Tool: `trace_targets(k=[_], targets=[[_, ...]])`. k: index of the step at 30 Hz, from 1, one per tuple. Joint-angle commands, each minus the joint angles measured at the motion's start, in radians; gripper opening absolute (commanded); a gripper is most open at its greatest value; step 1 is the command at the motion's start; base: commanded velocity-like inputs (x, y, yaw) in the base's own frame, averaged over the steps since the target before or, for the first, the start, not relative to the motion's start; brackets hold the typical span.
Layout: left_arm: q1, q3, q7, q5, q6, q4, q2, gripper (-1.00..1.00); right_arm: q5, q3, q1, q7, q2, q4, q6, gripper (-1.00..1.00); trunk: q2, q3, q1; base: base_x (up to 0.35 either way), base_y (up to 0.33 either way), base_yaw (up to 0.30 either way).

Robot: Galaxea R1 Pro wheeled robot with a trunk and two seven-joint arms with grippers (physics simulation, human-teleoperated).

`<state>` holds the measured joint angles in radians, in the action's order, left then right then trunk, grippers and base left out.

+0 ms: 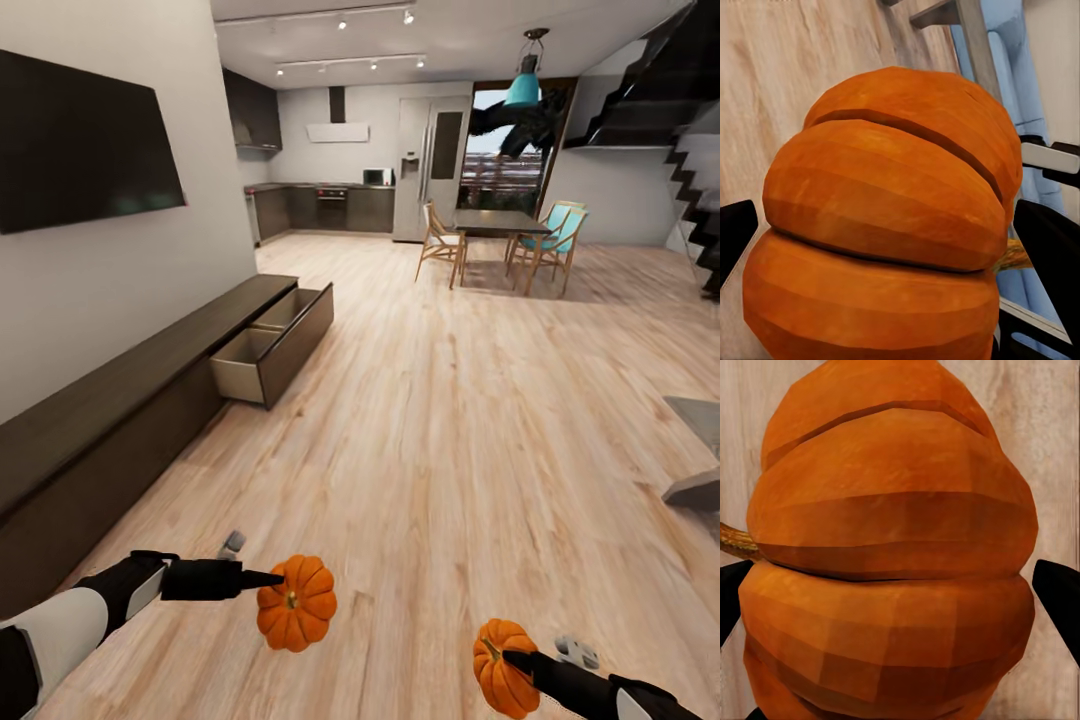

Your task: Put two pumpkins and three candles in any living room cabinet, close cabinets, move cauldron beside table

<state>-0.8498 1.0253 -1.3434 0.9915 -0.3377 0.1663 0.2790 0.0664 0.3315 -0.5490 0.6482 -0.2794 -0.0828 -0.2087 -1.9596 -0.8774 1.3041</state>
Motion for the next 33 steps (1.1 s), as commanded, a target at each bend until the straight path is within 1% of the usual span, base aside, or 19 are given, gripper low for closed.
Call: trace_targets(k=[1, 17, 22, 25, 27, 29, 33], targets=[[0.000, -0.008, 0.001, 0.001, 0.000, 0.001, -0.001, -1.00, 0.003, 0.004, 0.000, 0.000, 0.000, 0.000, 0.000, -1.00, 0.000, 0.001, 0.000, 0.329, 0.000, -0.281], [0.000, -0.008, 0.001, 0.001, 0.000, 0.000, 0.000, -1.00, 0.001, 0.004, 0.000, -0.001, 0.000, 0.000, 0.001, -1.00, 0.000, 0.005, 0.000, 0.330, 0.000, -0.262], [-0.001, -0.008, 0.001, 0.001, 0.000, 0.000, 0.001, -1.00, -0.001, 0.004, 0.000, -0.002, 0.000, 0.000, 0.011, -1.00, 0.000, 0.006, 0.000, 0.330, 0.000, -0.061], [0.000, -0.008, 0.001, 0.001, 0.000, 0.001, 0.001, -1.00, -0.003, 0.004, 0.000, -0.002, -0.001, 0.003, 0.053, -1.00, 0.000, 0.006, 0.000, 0.330, 0.000, -0.006], [0.000, -0.008, 0.001, 0.001, 0.000, 0.001, 0.000, -1.00, -0.005, 0.004, 0.000, -0.001, -0.003, 0.022, 0.089, -1.00, 0.000, 0.006, 0.000, 0.330, 0.000, -0.001], [0.000, -0.008, 0.001, 0.001, 0.000, 0.001, -0.002, -1.00, -0.005, 0.004, 0.000, -0.001, -0.004, 0.027, 0.102, -1.00, 0.000, 0.006, 0.000, 0.330, 0.000, 0.000], [0.000, -0.008, 0.001, 0.001, 0.000, 0.001, -0.001, -1.00, -0.001, 0.004, 0.004, -0.001, -0.004, 0.027, 0.104, -1.00, 0.000, 0.006, 0.000, 0.330, 0.000, 0.000]])
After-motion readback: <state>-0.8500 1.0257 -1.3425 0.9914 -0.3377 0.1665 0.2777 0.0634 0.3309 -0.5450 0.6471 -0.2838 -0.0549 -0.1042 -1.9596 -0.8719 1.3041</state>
